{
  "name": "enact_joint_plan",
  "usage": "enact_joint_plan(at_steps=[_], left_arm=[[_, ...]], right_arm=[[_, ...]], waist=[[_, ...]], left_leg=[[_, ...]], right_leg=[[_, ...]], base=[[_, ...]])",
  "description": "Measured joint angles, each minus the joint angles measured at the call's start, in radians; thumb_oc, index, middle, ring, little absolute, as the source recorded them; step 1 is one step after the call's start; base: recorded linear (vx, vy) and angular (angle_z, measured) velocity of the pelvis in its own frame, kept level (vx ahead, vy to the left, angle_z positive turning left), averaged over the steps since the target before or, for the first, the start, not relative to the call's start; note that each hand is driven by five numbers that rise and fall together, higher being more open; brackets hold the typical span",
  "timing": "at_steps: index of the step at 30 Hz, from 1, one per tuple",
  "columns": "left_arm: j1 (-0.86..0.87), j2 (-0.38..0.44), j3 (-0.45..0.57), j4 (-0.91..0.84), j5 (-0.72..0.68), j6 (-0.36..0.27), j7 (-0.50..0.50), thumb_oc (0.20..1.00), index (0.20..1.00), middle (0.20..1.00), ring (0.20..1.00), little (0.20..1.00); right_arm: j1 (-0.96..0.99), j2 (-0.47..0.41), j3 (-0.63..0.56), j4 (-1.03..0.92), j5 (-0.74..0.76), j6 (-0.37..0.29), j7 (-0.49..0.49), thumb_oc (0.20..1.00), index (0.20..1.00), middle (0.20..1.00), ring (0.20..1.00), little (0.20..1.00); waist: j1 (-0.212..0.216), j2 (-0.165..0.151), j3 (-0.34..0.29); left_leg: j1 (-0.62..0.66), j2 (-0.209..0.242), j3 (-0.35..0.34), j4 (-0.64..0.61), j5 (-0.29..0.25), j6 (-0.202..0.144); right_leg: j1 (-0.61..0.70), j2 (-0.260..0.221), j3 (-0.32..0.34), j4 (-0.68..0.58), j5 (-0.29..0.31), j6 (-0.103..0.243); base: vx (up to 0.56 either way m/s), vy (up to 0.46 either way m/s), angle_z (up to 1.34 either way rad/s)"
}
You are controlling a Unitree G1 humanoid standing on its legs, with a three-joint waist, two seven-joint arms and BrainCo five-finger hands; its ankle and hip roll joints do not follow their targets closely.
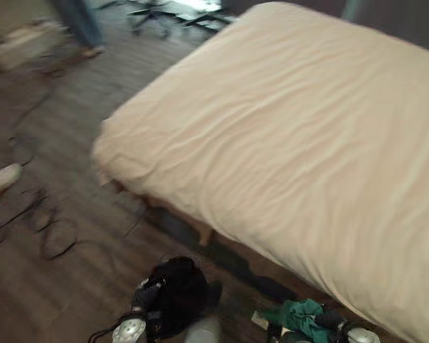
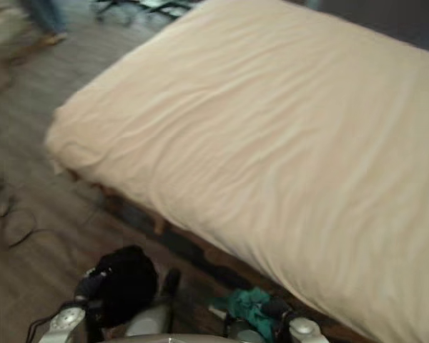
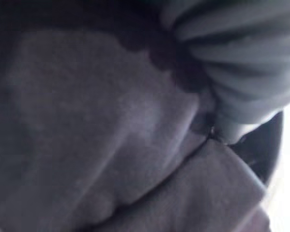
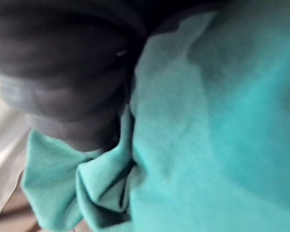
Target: Tidy up the quilt and then pick up the clothes from the bed and put them into the laundry hamper.
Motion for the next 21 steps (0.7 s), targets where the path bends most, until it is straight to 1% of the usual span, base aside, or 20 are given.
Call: enact_joint_plan(at_steps=[1,2,3,4,6,7,8,9,10,11,12,13,14,15,16,17,18,19,20,21], left_arm=[[-0.008,-0.005,0.017,-0.005,-0.003,-0.022,0.019,0.200,0.200,0.200,0.200,0.200],[-0.002,-0.011,0.039,-0.006,-0.022,-0.024,0.035,0.200,0.200,0.200,0.200,0.200],[0.021,-0.022,0.048,-0.004,-0.037,-0.024,0.051,0.200,0.200,0.200,0.200,0.200],[0.033,-0.033,0.048,0.002,-0.038,-0.023,0.064,0.200,0.200,0.200,0.200,0.200],[0.048,-0.075,0.051,0.001,-0.039,-0.027,0.084,0.200,0.200,0.200,0.200,0.200],[0.072,-0.082,0.039,0.013,-0.036,-0.028,0.086,0.200,0.200,0.200,0.200,0.200],[0.070,-0.084,0.030,0.025,-0.034,-0.017,0.087,0.200,0.200,0.200,0.200,0.200],[0.079,-0.081,0.027,0.025,-0.030,-0.008,0.087,0.200,0.200,0.200,0.200,0.200],[0.085,-0.082,0.020,0.022,-0.027,-0.004,0.089,0.200,0.200,0.200,0.200,0.200],[0.080,-0.069,0.026,0.023,-0.019,-0.003,0.093,0.200,0.200,0.200,0.200,0.200],[0.062,-0.057,0.030,0.025,-0.017,0.013,0.097,0.200,0.200,0.200,0.200,0.200],[0.062,-0.057,0.029,0.024,-0.017,0.018,0.098,0.200,0.200,0.200,0.200,0.200],[0.049,-0.061,0.017,0.013,-0.017,0.022,0.114,0.200,0.200,0.200,0.200,0.200],[0.033,-0.058,0.001,0.003,-0.017,0.023,0.120,0.200,0.200,0.200,0.200,0.200],[0.021,-0.050,-0.012,-0.004,-0.017,0.021,0.124,0.200,0.200,0.200,0.200,0.200],[0.000,-0.043,-0.029,-0.022,-0.016,0.014,0.128,0.200,0.200,0.200,0.200,0.200],[0.002,-0.034,-0.042,-0.035,-0.012,0.011,0.129,0.200,0.200,0.200,0.200,0.200],[0.008,-0.018,-0.053,-0.036,0.014,0.011,0.130,0.200,0.200,0.200,0.200,0.200],[0.009,-0.015,-0.055,-0.035,0.018,0.011,0.130,0.200,0.200,0.200,0.200,0.200],[0.024,0.003,-0.050,-0.051,0.023,0.011,0.131,0.200,0.200,0.200,0.200,0.200]], right_arm=[[-0.052,0.000,-0.002,-0.038,-0.025,-0.003,-0.035,0.200,0.200,0.200,0.200,0.200],[-0.076,-0.002,-0.014,-0.097,-0.052,-0.013,-0.070,0.200,0.200,0.200,0.200,0.200],[-0.093,-0.011,-0.031,-0.138,-0.062,-0.032,-0.096,0.200,0.200,0.200,0.200,0.200],[-0.090,-0.020,-0.064,-0.172,-0.085,-0.035,-0.122,0.200,0.200,0.200,0.200,0.200],[-0.029,-0.037,-0.099,-0.193,-0.106,-0.032,-0.169,0.200,0.200,0.200,0.200,0.200],[-0.025,-0.036,-0.130,-0.189,-0.133,-0.027,-0.191,0.200,0.200,0.200,0.200,0.200],[0.004,-0.038,-0.153,-0.195,-0.143,-0.020,-0.212,0.200,0.200,0.200,0.200,0.200],[0.030,-0.024,-0.186,-0.196,-0.160,-0.019,-0.219,0.200,0.200,0.200,0.200,0.200],[0.042,-0.015,-0.190,-0.195,-0.174,-0.018,-0.225,0.200,0.200,0.200,0.200,0.200],[0.043,0.008,-0.205,-0.192,-0.200,-0.011,-0.227,0.200,0.200,0.200,0.200,0.200],[0.045,0.010,-0.198,-0.195,-0.233,-0.006,-0.240,0.200,0.200,0.200,0.200,0.200],[0.035,0.013,-0.200,-0.197,-0.242,-0.005,-0.240,0.200,0.200,0.200,0.200,0.200],[0.019,0.016,-0.203,-0.222,-0.247,-0.008,-0.258,0.200,0.200,0.200,0.200,0.200],[0.021,0.016,-0.204,-0.239,-0.247,-0.012,-0.272,0.200,0.200,0.200,0.200,0.200],[0.013,0.021,-0.207,-0.238,-0.242,-0.022,-0.285,0.200,0.200,0.200,0.200,0.200],[-0.002,0.042,-0.217,-0.223,-0.228,-0.030,-0.306,0.200,0.200,0.200,0.200,0.200],[-0.012,0.058,-0.220,-0.211,-0.218,-0.033,-0.318,0.200,0.200,0.200,0.200,0.200],[-0.033,0.080,-0.220,-0.179,-0.208,-0.042,-0.334,0.200,0.200,0.200,0.200,0.200],[-0.039,0.088,-0.220,-0.168,-0.201,-0.044,-0.339,0.200,0.200,0.200,0.200,0.200],[-0.038,0.106,-0.205,-0.164,-0.188,-0.045,-0.343,0.200,0.200,0.200,0.200,0.200]], waist=[[0.020,-0.019,0.004],[0.006,-0.016,0.001],[0.012,0.003,-0.005],[0.011,0.027,-0.009],[0.002,0.058,-0.042],[0.009,0.064,-0.051],[-0.003,0.057,-0.064],[-0.001,0.059,-0.073],[0.013,0.051,-0.076],[0.040,0.045,-0.073],[0.031,0.043,-0.071],[0.038,0.041,-0.072],[0.027,0.052,-0.066],[0.007,0.061,-0.059],[0.005,0.073,-0.049],[-0.001,0.066,-0.036],[0.000,0.047,-0.028],[0.005,0.022,-0.023],[-0.001,0.008,-0.021],[0.006,-0.040,-0.022]], left_leg=[[-0.025,0.006,0.104,0.050,0.019,0.002],[-0.025,0.019,0.157,0.116,0.029,-0.004],[-0.001,0.051,0.154,0.130,0.033,0.013],[0.028,0.076,0.173,0.172,0.005,0.053],[0.059,0.110,0.235,0.239,-0.023,0.090],[0.056,0.098,0.272,0.258,-0.008,0.076],[0.050,0.080,0.272,0.263,0.008,0.091],[0.052,0.033,0.214,0.239,0.025,0.089],[0.051,0.001,0.161,0.201,0.043,0.087],[0.042,-0.029,0.085,0.153,0.065,0.107],[0.033,-0.050,0.025,0.135,0.085,0.110],[0.035,-0.064,-0.003,0.128,0.086,0.115],[0.036,-0.081,-0.091,0.119,0.084,0.130],[0.047,-0.092,-0.148,0.095,0.106,0.141],[0.057,-0.093,-0.196,0.081,0.116,0.144],[0.079,-0.099,-0.215,0.059,0.127,0.141],[0.095,-0.113,-0.230,0.056,0.128,0.138],[0.116,-0.149,-0.252,0.055,0.126,0.138],[0.123,-0.163,-0.264,0.055,0.118,0.137],[0.146,-0.204,-0.267,0.048,0.105,0.128]], right_leg=[[0.004,-0.053,-0.074,0.002,0.004,0.001],[0.018,-0.073,-0.109,0.002,0.004,0.004],[0.052,-0.077,-0.145,0.002,0.002,0.006],[0.109,-0.102,-0.213,0.019,-0.017,0.035],[0.183,-0.124,-0.317,0.081,-0.044,0.061],[0.207,-0.162,-0.339,0.172,-0.051,0.062],[0.207,-0.203,-0.358,0.253,-0.046,0.054],[0.185,-0.258,-0.365,0.351,-0.042,0.043],[0.169,-0.268,-0.355,0.362,-0.086,0.052],[0.137,-0.234,-0.334,0.275,-0.114,0.072],[0.103,-0.230,-0.349,0.264,-0.120,0.068],[0.069,-0.224,-0.335,0.271,-0.119,0.071],[-0.009,-0.178,-0.188,0.295,-0.136,0.043],[-0.061,-0.127,-0.088,0.317,-0.154,0.033],[-0.114,-0.051,0.067,0.328,-0.177,0.047],[-0.197,0.021,0.188,0.315,-0.186,0.065],[-0.223,0.029,0.212,0.287,-0.179,0.064],[-0.264,0.016,0.217,0.226,-0.144,0.059],[-0.275,0.007,0.224,0.203,-0.102,0.057],[-0.301,-0.048,0.222,0.188,0.067,0.052]], base=[[-0.12,0.201,1.70],[-0.23,0.360,1.67],[-0.27,0.464,1.70],[-0.17,0.347,1.59],[-0.10,0.439,2.09],[-0.09,0.495,2.38],[-0.01,0.348,2.10],[0.04,0.343,1.86],[0.08,0.476,1.86],[0.13,0.475,2.09],[0.16,0.377,1.90],[0.14,0.479,1.81],[0.07,0.333,1.60],[0.06,0.291,1.76],[0.04,0.052,1.93],[0.10,0.028,1.50],[0.03,-0.014,1.52],[0.02,-0.014,0.93],[0.01,-0.015,1.06],[0.07,-0.029,0.61]])
